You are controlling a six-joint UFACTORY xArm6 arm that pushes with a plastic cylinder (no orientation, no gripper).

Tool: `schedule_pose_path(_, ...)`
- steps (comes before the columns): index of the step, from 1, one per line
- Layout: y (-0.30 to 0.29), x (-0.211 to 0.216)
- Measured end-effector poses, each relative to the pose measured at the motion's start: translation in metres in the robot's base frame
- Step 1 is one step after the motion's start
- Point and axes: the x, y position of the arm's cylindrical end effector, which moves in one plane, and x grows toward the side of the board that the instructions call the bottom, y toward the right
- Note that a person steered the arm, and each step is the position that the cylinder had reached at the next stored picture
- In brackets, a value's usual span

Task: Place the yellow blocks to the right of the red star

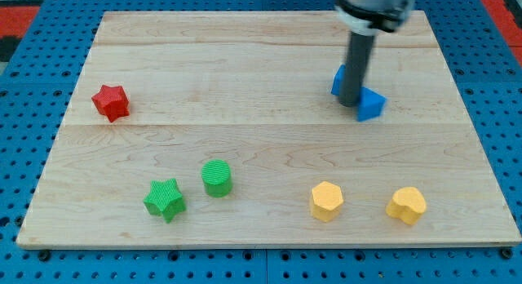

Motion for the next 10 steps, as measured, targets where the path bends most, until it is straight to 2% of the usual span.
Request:
schedule_pose_path(1,0.010,0.007)
schedule_pose_path(3,0.083,0.144)
schedule_pose_path(4,0.053,0.178)
schedule_pose_path(5,-0.001,0.171)
schedule_pose_path(6,-0.070,0.145)
schedule_pose_path(7,-0.112,0.099)
schedule_pose_path(9,-0.045,0.123)
schedule_pose_path(10,-0.078,0.072)
